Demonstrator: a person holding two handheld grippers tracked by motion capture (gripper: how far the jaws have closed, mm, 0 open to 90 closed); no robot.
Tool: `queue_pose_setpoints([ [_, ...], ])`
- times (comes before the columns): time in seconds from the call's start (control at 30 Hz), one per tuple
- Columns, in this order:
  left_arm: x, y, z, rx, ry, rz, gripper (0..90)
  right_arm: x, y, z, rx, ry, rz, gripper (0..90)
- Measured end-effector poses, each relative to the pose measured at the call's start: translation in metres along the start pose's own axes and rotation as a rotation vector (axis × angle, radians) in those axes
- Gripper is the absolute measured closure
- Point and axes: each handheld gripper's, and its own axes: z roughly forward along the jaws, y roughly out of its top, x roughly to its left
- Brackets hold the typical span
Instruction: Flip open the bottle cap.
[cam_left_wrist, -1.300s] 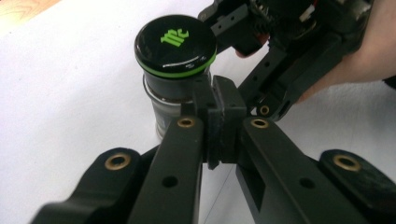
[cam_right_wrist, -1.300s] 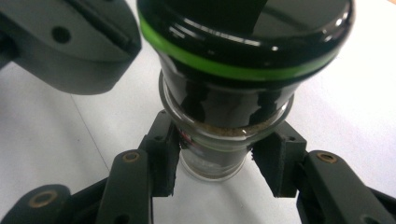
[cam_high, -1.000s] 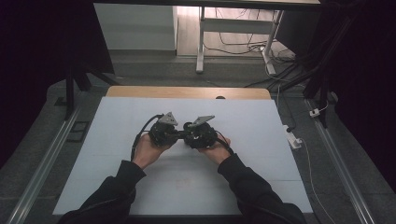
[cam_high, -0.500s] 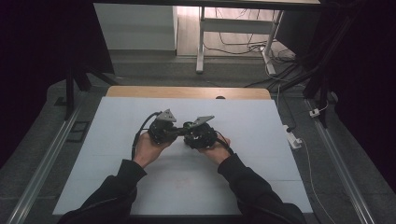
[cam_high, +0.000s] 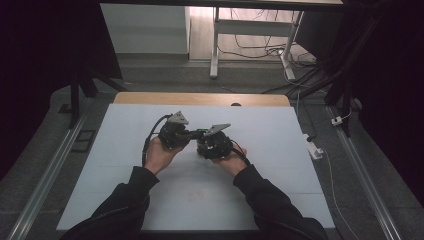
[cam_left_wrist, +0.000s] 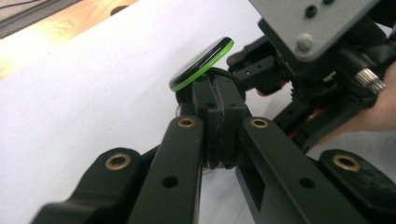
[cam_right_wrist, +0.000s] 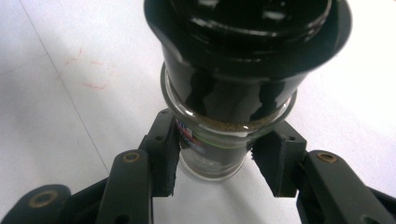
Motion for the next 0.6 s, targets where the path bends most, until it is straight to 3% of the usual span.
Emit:
queue_pose_setpoints([
  [0.1,0.002,0.002,0.001,-0.002,0.013,-0.005,89.1,0.003,0.001,0.0,0.005,-0.014,-0.025,52.9],
  [0.27,0.009,0.004,0.006,0.019,0.033,-0.026,89.0,0.002,0.0,0.0,0.005,-0.013,-0.028,52.9],
  [0.6,0.007,0.001,-0.001,0.012,0.009,-0.02,86.7,0.002,0.0,0.0,0.005,-0.01,-0.023,52.7],
])
